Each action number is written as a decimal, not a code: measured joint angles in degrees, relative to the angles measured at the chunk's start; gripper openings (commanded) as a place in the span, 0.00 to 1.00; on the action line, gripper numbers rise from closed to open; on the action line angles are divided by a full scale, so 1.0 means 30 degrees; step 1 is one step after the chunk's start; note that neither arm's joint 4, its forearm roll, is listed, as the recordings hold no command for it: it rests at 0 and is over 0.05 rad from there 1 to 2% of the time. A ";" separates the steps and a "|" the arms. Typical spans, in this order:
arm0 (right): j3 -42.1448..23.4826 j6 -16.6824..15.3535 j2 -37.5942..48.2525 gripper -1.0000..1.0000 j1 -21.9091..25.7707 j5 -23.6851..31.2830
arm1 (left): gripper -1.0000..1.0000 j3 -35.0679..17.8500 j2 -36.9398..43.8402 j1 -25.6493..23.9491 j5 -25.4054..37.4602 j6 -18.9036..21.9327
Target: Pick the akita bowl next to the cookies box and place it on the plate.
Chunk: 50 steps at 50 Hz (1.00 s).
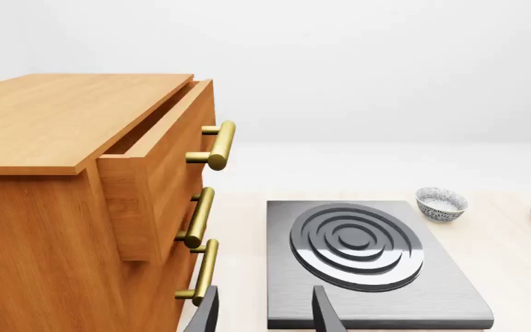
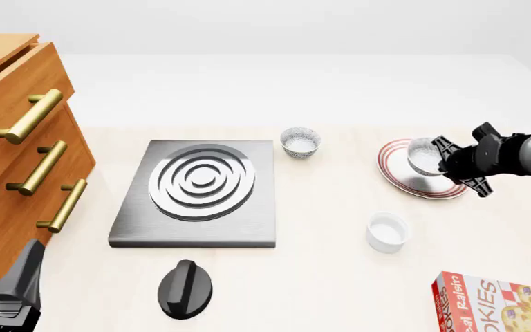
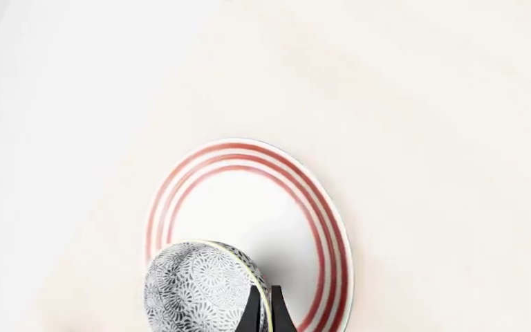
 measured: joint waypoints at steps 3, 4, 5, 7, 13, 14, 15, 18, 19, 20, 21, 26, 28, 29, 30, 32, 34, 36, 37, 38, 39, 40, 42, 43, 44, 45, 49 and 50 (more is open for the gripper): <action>-0.0150 -0.0072 0.0182 0.00 -0.0073 0.0004 | 1.00 0.0000 0.0000 0.0000 0.0000 0.0000; -0.0202 -0.0097 0.0245 0.00 -0.0099 0.0008 | 1.00 0.0000 0.0000 0.0000 0.0000 0.0000; -0.0251 -0.0119 0.0305 0.00 -0.0123 0.0012 | 1.00 0.0000 0.0000 0.0000 0.0000 0.0000; -0.0350 -0.0161 0.0417 0.00 -0.0166 0.0024 | 1.00 0.0000 0.0000 0.0000 0.0000 0.0000; -0.0648 -0.0298 0.0686 0.00 -0.0289 0.0105 | 1.00 0.0000 0.0000 0.0000 0.0000 0.0000; -0.0696 -0.0318 0.0722 0.00 -0.0302 0.0123 | 1.00 0.0000 0.0000 0.0000 0.0000 0.0000; -0.0743 -0.0341 0.0753 0.00 -0.0314 0.0144 | 1.00 0.0000 0.0000 0.0000 0.0000 0.0000; -0.0873 -0.0393 0.0834 0.00 -0.0338 0.0199 | 1.00 0.0000 0.0000 0.0000 0.0000 0.0000; -0.0916 -0.0412 0.0857 0.00 -0.0348 0.0220 | 1.00 0.0000 0.0000 0.0000 0.0000 0.0000; -0.0955 -0.0429 0.0878 0.00 -0.0358 0.0241 | 1.00 0.0000 0.0000 0.0000 0.0000 0.0000; -0.0992 -0.0444 0.0896 0.00 -0.0367 0.0259 | 1.00 0.0000 0.0000 0.0000 0.0000 0.0000; -0.1157 -0.0532 0.0978 0.00 -0.0406 0.0374 | 1.00 0.0000 0.0000 0.0000 0.0000 0.0000; -0.1218 -0.0570 0.1003 0.00 -0.0422 0.0426 | 1.00 0.0000 0.0000 0.0000 0.0000 0.0000; -0.1248 -0.0591 0.1015 0.00 -0.0433 0.0453 | 1.00 0.0000 0.0000 0.0000 0.0000 0.0000; -0.1277 -0.0613 0.1027 0.00 -0.0443 0.0479 | 1.00 0.0000 0.0000 0.0000 0.0000 0.0000; -0.1338 -0.0663 0.1052 0.00 -0.0466 0.0536 | 1.00 0.0000 0.0000 0.0000 0.0000 0.0000; -0.1394 -0.0706 0.1077 0.00 -0.0483 0.0587 | 1.00 0.0000 0.0000 0.0000 0.0000 0.0000; -0.1446 -0.0745 0.1096 0.00 -0.0492 0.0629 | 1.00 0.0000 0.0000 0.0000 0.0000 0.0000; -0.1474 -0.0770 0.1105 0.00 -0.0496 0.0652 | 1.00 0.0000 0.0000 0.0000 0.0000 0.0000; -0.1507 -0.0807 0.1118 0.00 -0.0507 0.0683 | 1.00 0.0000 0.0000 0.0000 0.0000 0.0000; -0.1541 -0.0849 0.1135 0.00 -0.0524 0.0715 | 1.00 0.0000 0.0000 0.0000 0.0000 0.0000; -0.1575 -0.0889 0.1152 0.00 -0.0543 0.0747 | 1.00 0.0000 0.0000 0.0000 0.0000 0.0000; -0.1628 -0.0942 0.1184 0.00 -0.0563 0.0792 | 1.00 0.0000 0.0000 0.0000 0.0000 0.0000; -0.1648 -0.0961 0.1200 1.00 -0.0569 0.0811 | 1.00 0.0000 0.0000 0.0000 0.0000 0.0000; -0.1671 -0.0970 0.1215 1.00 -0.0566 0.0824 | 1.00 0.0000 0.0000 0.0000 0.0000 0.0000; -0.1689 -0.0980 0.1227 1.00 -0.0561 0.0831 | 1.00 0.0000 0.0000 0.0000 0.0000 0.0000; -0.1735 -0.1005 0.1265 1.00 -0.0527 0.0840 | 1.00 0.0000 0.0000 0.0000 0.0000 0.0000; -0.1737 -0.1005 0.1271 1.00 -0.0515 0.0838 | 1.00 0.0000 0.0000 0.0000 0.0000 0.0000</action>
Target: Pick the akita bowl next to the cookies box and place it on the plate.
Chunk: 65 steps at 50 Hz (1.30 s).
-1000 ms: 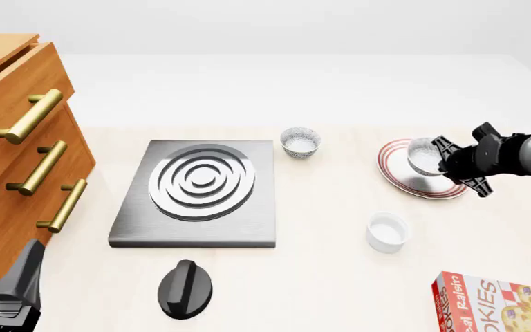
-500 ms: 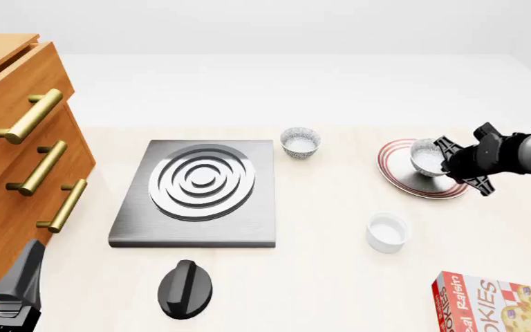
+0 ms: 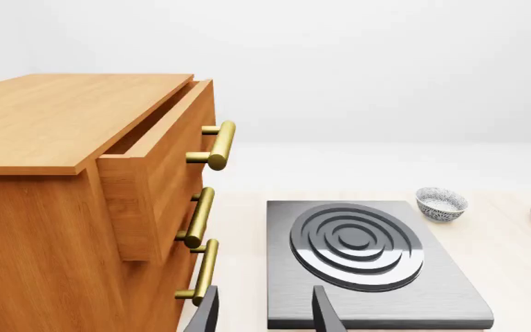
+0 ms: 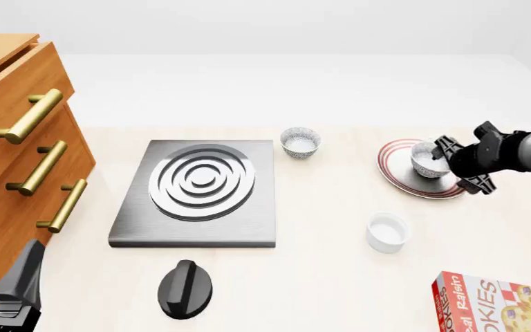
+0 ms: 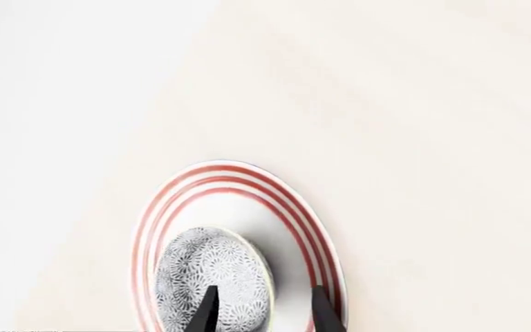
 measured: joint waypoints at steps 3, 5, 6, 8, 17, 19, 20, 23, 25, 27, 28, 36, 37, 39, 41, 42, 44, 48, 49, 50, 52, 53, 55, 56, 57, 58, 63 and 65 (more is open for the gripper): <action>-0.0001 -0.0015 -0.0004 1.00 0.0031 0.0007 | 1.00 0.0000 0.0000 0.0000 0.0000 0.0000; 0.0015 -0.0014 -0.0027 1.00 0.0053 0.0013 | 1.00 0.0000 0.0000 0.0000 0.0000 0.0000; 0.0029 -0.0012 -0.0044 1.00 0.0066 0.0018 | 1.00 0.0000 0.0000 0.0000 0.0000 0.0000; 0.0066 -0.0024 -0.0103 1.00 0.0085 0.0032 | 1.00 0.0000 0.0000 0.0000 0.0000 0.0000; 0.0593 -0.0074 -0.0703 1.00 0.0116 0.0035 | 1.00 0.0000 0.0000 0.0000 0.0000 0.0000; 0.0809 -0.0084 -0.0948 1.00 0.0120 0.0019 | 1.00 0.0000 0.0000 0.0000 0.0000 0.0000; 0.0933 -0.0094 -0.1085 1.00 0.0116 0.0015 | 1.00 0.0000 0.0000 0.0000 0.0000 0.0000; 0.1294 -0.0133 -0.1497 1.00 0.0094 0.0005 | 1.00 0.0000 0.0000 0.0000 0.0000 0.0000; 0.1579 -0.0166 -0.1819 1.00 0.0075 0.0000 | 1.00 0.0000 0.0000 0.0000 0.0000 0.0000; 0.1899 -0.0198 -0.2189 1.00 0.0064 -0.0002 | 1.00 0.0000 0.0000 0.0000 0.0000 0.0000; 0.2069 -0.0208 -0.2383 1.00 0.0067 -0.0005 | 1.00 0.0000 0.0000 0.0000 0.0000 0.0000; 0.3631 -0.0348 -0.4163 1.00 0.0182 -0.0041 | 1.00 0.0000 0.0000 0.0000 0.0000 0.0000; 0.3822 -0.0386 -0.4406 1.00 0.0194 -0.0025 | 1.00 0.0000 0.0000 0.0000 0.0000 0.0000; 0.4211 -0.0477 -0.4921 1.00 0.0228 0.0016 | 1.00 0.0000 0.0000 0.0000 0.0000 0.0000; 0.4614 -0.0561 -0.5437 1.00 0.0297 0.0042 | 1.00 0.0000 0.0000 0.0000 0.0000 0.0000; 0.4814 -0.0619 -0.5696 1.00 0.0346 0.0054 | 1.00 0.0000 0.0000 0.0000 0.0000 0.0000; 0.5193 -0.0814 -0.6220 1.00 0.0440 0.0101 | 1.00 0.0000 0.0000 0.0000 0.0000 0.0000; 0.5983 -0.1186 -0.7256 1.00 0.0663 0.0152 | 1.00 0.0000 0.0000 0.0000 0.0000 0.0000; 0.6205 -0.1270 -0.7527 1.00 0.0731 0.0150 | 1.00 0.0000 0.0000 0.0000 0.0000 0.0000; 0.6433 -0.1345 -0.7804 1.00 0.0805 0.0141 | 1.00 0.0000 0.0000 0.0000 0.0000 0.0000; 0.6927 -0.1505 -0.8407 1.00 0.0984 0.0112 | 1.00 0.0000 0.0000 0.0000 0.0000 0.0000; 0.7179 -0.1584 -0.8718 1.00 0.1071 0.0096 | 1.00 0.0000 0.0000 0.0000 0.0000 0.0000; 0.7718 -0.1729 -0.9386 1.00 0.1258 0.0062 | 1.00 0.0000 0.0000 0.0000 0.0000 0.0000; 0.7991 -0.1790 -0.9732 1.00 0.1358 0.0044 | 1.00 0.0000 0.0000 0.0000 0.0000 0.0000; 0.8264 -0.1871 -1.0099 1.00 0.1462 0.0036 | 1.00 0.0000 0.0000 0.0000 0.0000 0.0000; 0.8531 -0.1954 -1.0478 1.00 0.1557 0.0031 | 1.00 0.0000 0.0000 0.0000 0.0000 0.0000; 0.9847 -0.2361 -1.2564 1.00 0.2026 0.0118 | 1.00 0.0000 0.0000 0.0000 0.0000 0.0000; 1.0385 -0.2460 -1.3477 1.00 0.2263 0.0165 | 1.00 0.0000 0.0000 0.0000 0.0000 0.0000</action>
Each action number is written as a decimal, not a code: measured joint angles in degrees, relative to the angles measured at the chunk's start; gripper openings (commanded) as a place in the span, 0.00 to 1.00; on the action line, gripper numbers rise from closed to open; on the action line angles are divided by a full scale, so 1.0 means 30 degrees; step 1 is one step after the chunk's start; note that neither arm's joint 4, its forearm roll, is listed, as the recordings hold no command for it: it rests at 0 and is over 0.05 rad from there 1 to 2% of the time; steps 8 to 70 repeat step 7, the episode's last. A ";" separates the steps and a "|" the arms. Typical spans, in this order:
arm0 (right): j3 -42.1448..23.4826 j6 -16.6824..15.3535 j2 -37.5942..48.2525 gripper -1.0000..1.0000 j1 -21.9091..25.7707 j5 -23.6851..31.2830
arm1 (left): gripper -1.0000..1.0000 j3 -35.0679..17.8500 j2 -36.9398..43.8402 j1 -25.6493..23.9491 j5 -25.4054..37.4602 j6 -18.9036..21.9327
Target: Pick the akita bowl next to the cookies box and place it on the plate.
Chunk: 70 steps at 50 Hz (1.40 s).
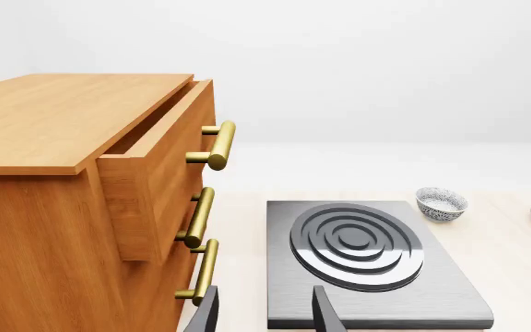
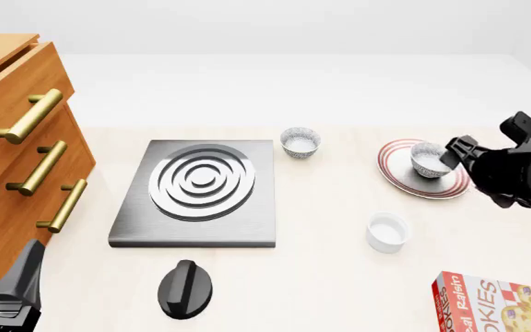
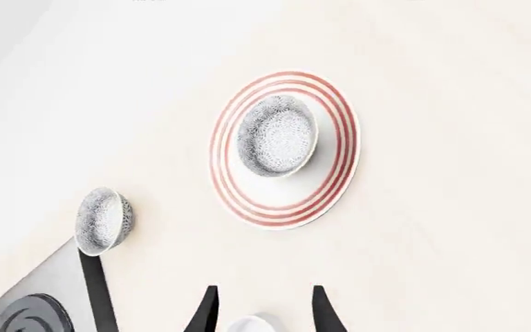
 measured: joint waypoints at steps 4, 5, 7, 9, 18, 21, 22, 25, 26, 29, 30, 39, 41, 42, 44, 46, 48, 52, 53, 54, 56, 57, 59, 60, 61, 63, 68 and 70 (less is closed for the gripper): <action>0.1252 -0.0103 -0.1955 1.00 0.0677 -0.0112 | 1.00 0.0000 0.0000 0.0000 0.0000 0.0000; 0.1620 -0.0089 -0.2447 1.00 0.0899 -0.0224 | 1.00 0.0000 0.0000 0.0000 0.0000 0.0000; 0.2425 -0.0067 -0.3408 1.00 0.1326 -0.0552 | 1.00 0.0000 0.0000 0.0000 0.0000 0.0000; 0.2425 -0.0067 -0.3408 1.00 0.1326 -0.0552 | 1.00 0.0000 0.0000 0.0000 0.0000 0.0000; 0.2425 -0.0067 -0.3408 1.00 0.1326 -0.0552 | 1.00 0.0000 0.0000 0.0000 0.0000 0.0000; 0.2425 -0.0067 -0.3408 1.00 0.1326 -0.0552 | 1.00 0.0000 0.0000 0.0000 0.0000 0.0000; 0.2425 -0.0067 -0.3408 1.00 0.1326 -0.0552 | 1.00 0.0000 0.0000 0.0000 0.0000 0.0000; 0.2425 -0.0067 -0.3408 1.00 0.1326 -0.0552 | 1.00 0.0000 0.0000 0.0000 0.0000 0.0000; 0.2425 -0.0067 -0.3408 1.00 0.1326 -0.0552 | 1.00 0.0000 0.0000 0.0000 0.0000 0.0000; 0.2425 -0.0067 -0.3408 1.00 0.1326 -0.0552 | 1.00 0.0000 0.0000 0.0000 0.0000 0.0000; 0.2425 -0.0067 -0.3408 1.00 0.1326 -0.0552 | 1.00 0.0000 0.0000 0.0000 0.0000 0.0000; 0.2425 -0.0067 -0.3408 1.00 0.1326 -0.0552 | 1.00 0.0000 0.0000 0.0000 0.0000 0.0000; 0.2425 -0.0067 -0.3408 1.00 0.1326 -0.0552 | 1.00 0.0000 0.0000 0.0000 0.0000 0.0000; 0.2425 -0.0067 -0.3408 1.00 0.1326 -0.0552 | 1.00 0.0000 0.0000 0.0000 0.0000 0.0000; 0.2425 -0.0067 -0.3408 1.00 0.1326 -0.0552 | 1.00 0.0000 0.0000 0.0000 0.0000 0.0000; 0.2425 -0.0067 -0.3408 1.00 0.1326 -0.0552 | 1.00 0.0000 0.0000 0.0000 0.0000 0.0000; 0.2425 -0.0067 -0.3408 1.00 0.1326 -0.0552 | 1.00 0.0000 0.0000 0.0000 0.0000 0.0000; 0.2425 -0.0067 -0.3408 1.00 0.1326 -0.0552 | 1.00 0.0000 0.0000 0.0000 0.0000 0.0000; 0.2425 -0.0067 -0.3408 1.00 0.1326 -0.0552 | 1.00 0.0000 0.0000 0.0000 0.0000 0.0000; 0.2425 -0.0067 -0.3408 1.00 0.1326 -0.0552 | 1.00 0.0000 0.0000 0.0000 0.0000 0.0000; 0.2425 -0.0067 -0.3408 1.00 0.1326 -0.0552 | 1.00 0.0000 0.0000 0.0000 0.0000 0.0000; 0.2425 -0.0067 -0.3408 1.00 0.1326 -0.0552 | 1.00 0.0000 0.0000 0.0000 0.0000 0.0000; 0.2425 -0.0067 -0.3408 1.00 0.1326 -0.0552 | 1.00 0.0000 0.0000 0.0000 0.0000 0.0000; 0.2425 -0.0067 -0.3408 1.00 0.1326 -0.0552 | 1.00 0.0000 0.0000 0.0000 0.0000 0.0000; 0.2425 -0.0067 -0.3408 1.00 0.1326 -0.0552 | 1.00 0.0000 0.0000 0.0000 0.0000 0.0000; 0.2425 -0.0067 -0.3408 1.00 0.1326 -0.0552 | 1.00 0.0000 0.0000 0.0000 0.0000 0.0000; 0.2425 -0.0067 -0.3408 1.00 0.1326 -0.0552 | 1.00 0.0000 0.0000 0.0000 0.0000 0.0000; 0.2425 -0.0067 -0.3408 1.00 0.1326 -0.0552 | 1.00 0.0000 0.0000 0.0000 0.0000 0.0000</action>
